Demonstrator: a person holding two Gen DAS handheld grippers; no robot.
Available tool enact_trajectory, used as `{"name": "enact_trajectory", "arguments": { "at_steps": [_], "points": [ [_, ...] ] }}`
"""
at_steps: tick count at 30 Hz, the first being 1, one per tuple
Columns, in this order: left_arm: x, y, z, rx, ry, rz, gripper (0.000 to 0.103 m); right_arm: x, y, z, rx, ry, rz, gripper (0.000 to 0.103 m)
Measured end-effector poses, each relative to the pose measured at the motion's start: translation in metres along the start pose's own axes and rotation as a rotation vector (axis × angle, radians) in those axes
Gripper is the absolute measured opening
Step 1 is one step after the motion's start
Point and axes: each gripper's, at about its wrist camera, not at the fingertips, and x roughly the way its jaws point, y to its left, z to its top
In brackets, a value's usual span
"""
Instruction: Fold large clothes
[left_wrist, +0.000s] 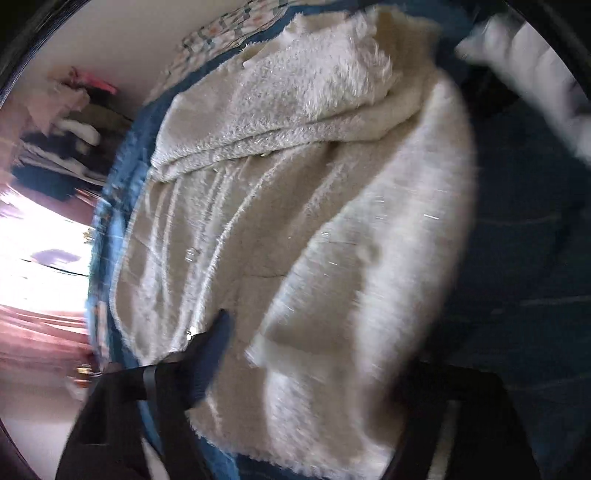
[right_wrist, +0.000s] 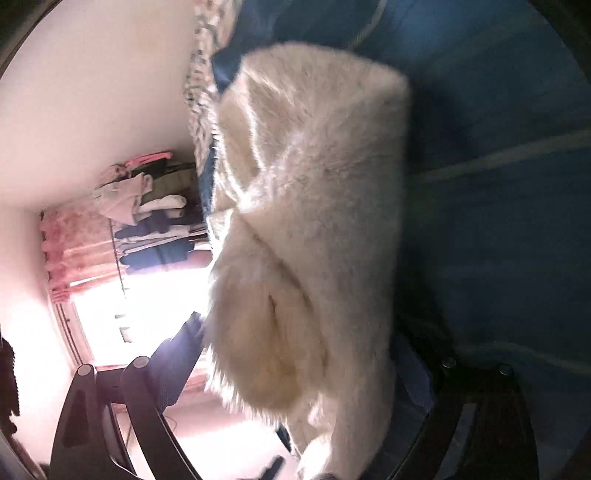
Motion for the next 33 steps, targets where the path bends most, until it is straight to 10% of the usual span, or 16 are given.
{"name": "enact_trajectory", "arguments": {
  "at_steps": [3,5,8,19,33],
  "points": [
    [-0.015,0.014,-0.001,-0.037,-0.022,-0.090,0.037,0.017,0.005,-0.013,-0.007,-0.008,-0.080,0.087],
    [-0.020,0.021,0.000,-0.054,-0.019,-0.138,0.025,0.029,0.015,-0.015,0.005,-0.008,-0.169,0.036],
    [-0.023,0.037,0.005,-0.072,-0.027,-0.184,0.015,0.030,0.038,-0.019,0.000,-0.039,-0.242,0.026],
    [-0.030,0.153,0.014,-0.222,-0.041,-0.356,0.012,0.047,0.182,-0.048,-0.092,-0.078,-0.380,0.022],
    [0.046,0.311,0.007,-0.395,-0.013,-0.369,0.012,0.219,0.282,-0.051,-0.128,-0.047,-0.514,0.022]
  ]
}}
